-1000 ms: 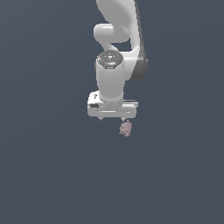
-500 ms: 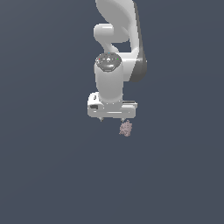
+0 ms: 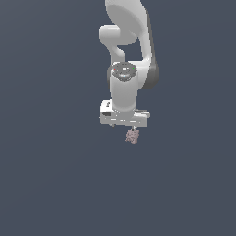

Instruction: Pick up the object and move it to a goal position.

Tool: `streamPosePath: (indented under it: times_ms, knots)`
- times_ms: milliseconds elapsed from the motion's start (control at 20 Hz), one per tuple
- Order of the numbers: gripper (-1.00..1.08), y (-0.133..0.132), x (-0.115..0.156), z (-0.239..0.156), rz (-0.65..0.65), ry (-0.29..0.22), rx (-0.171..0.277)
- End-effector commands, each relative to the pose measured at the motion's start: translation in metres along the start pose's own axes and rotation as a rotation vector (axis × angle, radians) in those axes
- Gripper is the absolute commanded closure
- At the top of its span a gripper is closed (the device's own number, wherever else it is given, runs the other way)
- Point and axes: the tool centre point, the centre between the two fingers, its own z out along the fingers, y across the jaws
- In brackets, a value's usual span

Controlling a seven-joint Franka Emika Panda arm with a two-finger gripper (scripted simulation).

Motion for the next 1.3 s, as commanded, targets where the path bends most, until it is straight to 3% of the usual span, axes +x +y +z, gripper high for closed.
streamPosePath:
  times_ms: [0,600,1250]
  knots:
    - [-0.92,-0.009,-0.005,0.009,0.027,0.002,-0.004]
    - [-0.92,-0.046,-0.028,0.048,0.144,0.017,-0.018]
    - [-0.92,-0.052,-0.032,0.062,0.160,0.019,-0.019]
